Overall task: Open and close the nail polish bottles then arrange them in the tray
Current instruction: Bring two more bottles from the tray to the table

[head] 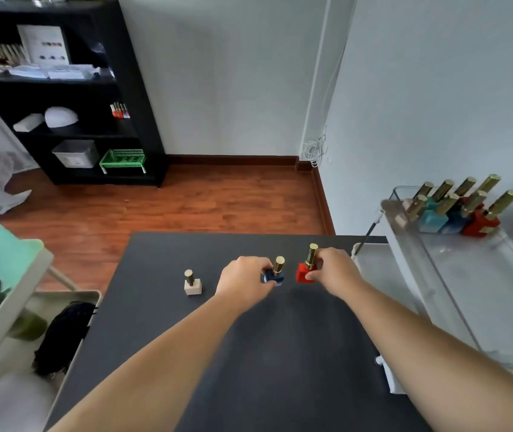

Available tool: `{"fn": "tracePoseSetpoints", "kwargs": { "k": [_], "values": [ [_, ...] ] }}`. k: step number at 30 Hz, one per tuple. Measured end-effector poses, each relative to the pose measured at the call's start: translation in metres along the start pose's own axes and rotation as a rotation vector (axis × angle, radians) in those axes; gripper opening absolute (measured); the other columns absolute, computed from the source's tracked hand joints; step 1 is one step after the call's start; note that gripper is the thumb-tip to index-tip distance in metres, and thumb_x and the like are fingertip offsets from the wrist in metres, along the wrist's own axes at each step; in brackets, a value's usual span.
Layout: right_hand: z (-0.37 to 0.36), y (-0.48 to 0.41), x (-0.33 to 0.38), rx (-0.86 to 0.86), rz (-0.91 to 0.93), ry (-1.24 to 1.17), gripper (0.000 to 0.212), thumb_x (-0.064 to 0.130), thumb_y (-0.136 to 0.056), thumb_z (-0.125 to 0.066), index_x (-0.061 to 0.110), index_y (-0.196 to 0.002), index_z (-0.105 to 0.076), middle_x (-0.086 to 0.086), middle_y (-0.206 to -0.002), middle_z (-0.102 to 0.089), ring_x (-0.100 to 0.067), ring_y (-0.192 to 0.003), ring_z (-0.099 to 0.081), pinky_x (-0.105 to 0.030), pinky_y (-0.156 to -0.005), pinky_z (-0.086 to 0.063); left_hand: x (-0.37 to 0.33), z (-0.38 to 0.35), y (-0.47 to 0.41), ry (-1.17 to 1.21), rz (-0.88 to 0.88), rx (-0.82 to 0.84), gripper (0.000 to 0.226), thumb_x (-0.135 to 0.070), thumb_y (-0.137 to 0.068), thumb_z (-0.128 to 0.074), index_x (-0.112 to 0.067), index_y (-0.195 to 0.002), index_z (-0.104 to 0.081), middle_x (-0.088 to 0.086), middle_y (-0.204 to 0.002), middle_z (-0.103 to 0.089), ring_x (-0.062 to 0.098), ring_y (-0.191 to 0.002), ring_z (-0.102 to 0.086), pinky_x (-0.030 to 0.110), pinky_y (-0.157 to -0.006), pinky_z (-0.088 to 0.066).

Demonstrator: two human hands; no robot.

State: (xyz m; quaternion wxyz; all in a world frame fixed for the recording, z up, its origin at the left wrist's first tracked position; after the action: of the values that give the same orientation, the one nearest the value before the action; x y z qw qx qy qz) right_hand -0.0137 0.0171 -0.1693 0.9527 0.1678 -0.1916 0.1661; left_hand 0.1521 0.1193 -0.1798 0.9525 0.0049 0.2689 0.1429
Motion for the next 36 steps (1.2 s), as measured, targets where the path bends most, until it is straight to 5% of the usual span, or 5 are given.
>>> {"fn": "tracePoseSetpoints", "kwargs": {
  "k": [14,19,23,29,36],
  "values": [
    [-0.034,0.015,-0.02,0.055,-0.003,-0.065,0.056,0.029,-0.073,-0.077,0.02,-0.124,-0.056,-0.006,-0.122,-0.063,-0.026,-0.11,-0.058,-0.036,-0.092,-0.048,0.028,-0.046,0.022,0.058,0.127,0.058,0.014,-0.034,-0.081,-0.067,-0.032,-0.093,-0.06,-0.017,-0.091,-0.061,0.012,-0.079,-0.048,0.026,-0.066,-0.036],
    [-0.01,0.013,-0.01,0.075,0.101,-0.117,0.043,0.033,-0.066,-0.081,0.026,-0.104,-0.062,0.003,-0.114,-0.063,-0.019,-0.102,-0.057,-0.038,-0.086,-0.05,0.025,-0.039,0.02,0.039,0.104,0.064,0.02,-0.036,-0.079,-0.069,-0.033,-0.096,-0.06,-0.015,-0.101,-0.064,0.013,-0.088,-0.054,0.027,-0.068,-0.04],
    [0.019,0.01,0.015,0.066,0.219,-0.177,0.045,0.034,-0.064,-0.082,0.031,-0.105,-0.062,0.011,-0.109,-0.06,-0.011,-0.101,-0.054,-0.03,-0.082,-0.044,0.02,-0.012,0.02,0.092,0.04,-0.023,0.032,-0.044,-0.075,-0.072,-0.035,-0.103,-0.061,-0.019,-0.1,-0.062,0.005,-0.087,-0.052,0.024,-0.071,-0.039],
    [0.025,0.008,0.094,0.116,0.443,-0.111,0.034,0.03,-0.072,-0.078,0.03,-0.102,-0.064,0.009,-0.112,-0.064,-0.011,-0.101,-0.055,-0.027,-0.077,-0.041,0.046,0.051,0.041,0.256,0.034,-0.289,0.028,-0.045,-0.074,-0.074,-0.034,-0.098,-0.064,-0.019,-0.092,-0.064,-0.013,-0.06,-0.049,0.014,-0.061,-0.035],
    [-0.025,0.012,0.158,0.223,0.605,0.081,0.028,0.026,-0.08,-0.069,0.031,-0.107,-0.063,0.007,-0.12,-0.062,-0.011,-0.111,-0.053,-0.033,-0.092,-0.044,0.136,0.052,0.078,0.323,0.273,-0.321,0.035,-0.038,-0.074,-0.076,-0.038,-0.104,-0.06,-0.02,-0.1,-0.062,0.005,-0.065,-0.044,0.025,-0.067,-0.041]
  ]
}}
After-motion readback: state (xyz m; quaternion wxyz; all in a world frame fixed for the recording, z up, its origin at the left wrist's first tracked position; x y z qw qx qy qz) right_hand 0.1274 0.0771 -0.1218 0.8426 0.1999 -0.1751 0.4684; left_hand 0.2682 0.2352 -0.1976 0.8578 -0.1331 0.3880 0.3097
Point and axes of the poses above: each hand's wrist, its own y-axis away from the middle knuckle, its own z-axis out of the back of the hand, x = y × z, the point moved 1 cm from there along -y, towards the middle knuckle
